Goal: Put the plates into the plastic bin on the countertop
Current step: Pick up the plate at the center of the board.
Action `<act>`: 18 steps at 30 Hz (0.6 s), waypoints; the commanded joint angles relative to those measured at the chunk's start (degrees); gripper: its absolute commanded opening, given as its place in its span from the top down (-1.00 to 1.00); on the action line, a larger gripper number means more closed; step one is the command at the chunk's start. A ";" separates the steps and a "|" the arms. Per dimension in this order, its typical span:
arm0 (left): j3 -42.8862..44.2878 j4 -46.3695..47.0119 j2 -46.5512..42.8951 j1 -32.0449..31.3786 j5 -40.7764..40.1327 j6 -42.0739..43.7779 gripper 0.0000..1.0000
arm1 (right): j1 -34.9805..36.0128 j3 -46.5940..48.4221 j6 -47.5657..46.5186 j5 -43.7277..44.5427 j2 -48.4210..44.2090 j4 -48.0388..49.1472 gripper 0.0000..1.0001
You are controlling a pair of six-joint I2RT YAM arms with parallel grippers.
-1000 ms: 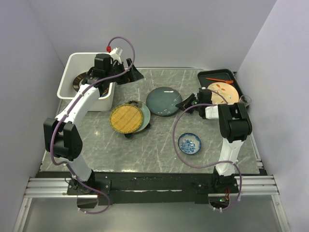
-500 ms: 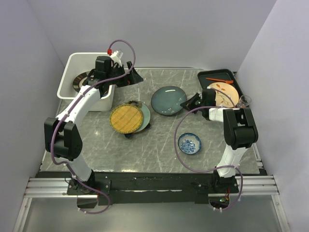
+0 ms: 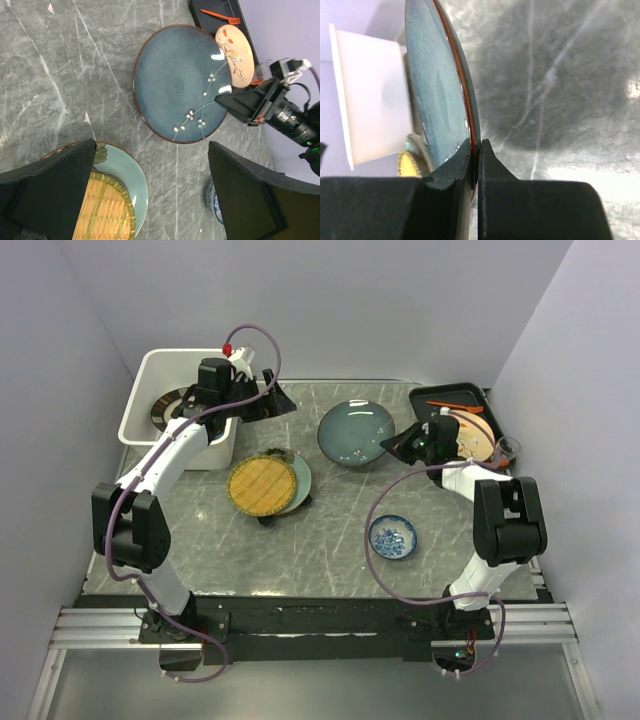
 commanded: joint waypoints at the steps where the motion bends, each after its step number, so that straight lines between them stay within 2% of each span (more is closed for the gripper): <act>1: -0.94 2.72 -2.33 -0.22 1.68 0.58 -0.99 | -0.35 1.68 2.23 -5.77 -6.13 10.09 1.00; 7: -1.55 3.16 -2.24 -0.22 2.03 0.23 -0.99 | -0.35 1.41 3.02 -9.03 -7.45 12.82 1.00; 18: -1.20 3.68 -0.57 -0.14 3.70 -0.56 -0.99 | -0.34 -1.40 8.90 -14.92 -7.36 26.79 1.00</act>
